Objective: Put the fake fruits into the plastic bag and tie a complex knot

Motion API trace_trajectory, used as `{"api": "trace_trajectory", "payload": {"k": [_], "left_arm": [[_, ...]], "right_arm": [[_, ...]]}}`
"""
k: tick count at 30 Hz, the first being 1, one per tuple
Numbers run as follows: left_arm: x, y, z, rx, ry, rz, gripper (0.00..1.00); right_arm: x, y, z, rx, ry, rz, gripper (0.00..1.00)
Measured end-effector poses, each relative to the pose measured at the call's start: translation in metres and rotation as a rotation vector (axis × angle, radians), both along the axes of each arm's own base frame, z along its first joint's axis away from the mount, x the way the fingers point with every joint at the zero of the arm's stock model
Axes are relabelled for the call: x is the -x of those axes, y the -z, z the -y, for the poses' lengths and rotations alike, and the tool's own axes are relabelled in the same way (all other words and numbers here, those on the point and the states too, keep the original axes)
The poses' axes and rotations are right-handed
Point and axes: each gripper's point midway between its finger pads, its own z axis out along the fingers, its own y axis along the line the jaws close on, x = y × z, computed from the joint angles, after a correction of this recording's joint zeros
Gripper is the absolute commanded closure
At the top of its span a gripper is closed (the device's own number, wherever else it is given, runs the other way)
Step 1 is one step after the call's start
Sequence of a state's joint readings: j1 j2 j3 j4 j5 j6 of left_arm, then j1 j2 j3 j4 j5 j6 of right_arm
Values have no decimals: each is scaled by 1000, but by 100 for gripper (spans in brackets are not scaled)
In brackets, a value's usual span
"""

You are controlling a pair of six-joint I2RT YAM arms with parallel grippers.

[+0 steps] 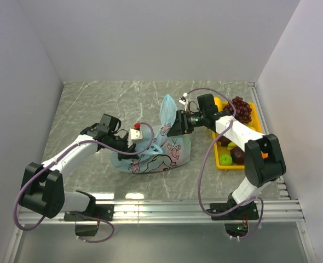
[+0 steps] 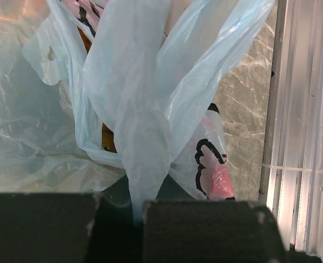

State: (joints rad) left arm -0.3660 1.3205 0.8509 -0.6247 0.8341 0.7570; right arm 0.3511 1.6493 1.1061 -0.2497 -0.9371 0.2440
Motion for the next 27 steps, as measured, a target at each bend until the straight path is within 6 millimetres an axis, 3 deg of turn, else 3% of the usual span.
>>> {"api": "trace_trajectory", "payload": {"k": [6, 10, 12, 13, 15, 23, 26, 27], "left_arm": [[0, 1, 0, -5, 10, -10, 99], [-5, 0, 3, -5, 15, -8, 99], [-5, 0, 5, -6, 24, -7, 100], [-4, 0, 7, -8, 35, -3, 99], [-2, 1, 10, -12, 56, 5, 99], [0, -11, 18, -6, 102, 46, 96], [-5, -26, 21, 19, 103, 85, 85], [-7, -31, 23, 28, 102, 96, 75]], "right_arm": [[-11, -15, -12, -31, -22, 86, 39], [-14, -8, -26, -16, 1, 72, 49], [-15, -1, -34, -3, 19, 52, 66], [-15, 0, -37, 3, 26, 47, 85], [-15, 4, -44, 15, 39, 42, 99], [-21, 28, -60, 225, 22, 276, 100], [-21, 27, -58, 273, -11, 367, 100], [-21, 26, -57, 282, -21, 384, 95]]}}
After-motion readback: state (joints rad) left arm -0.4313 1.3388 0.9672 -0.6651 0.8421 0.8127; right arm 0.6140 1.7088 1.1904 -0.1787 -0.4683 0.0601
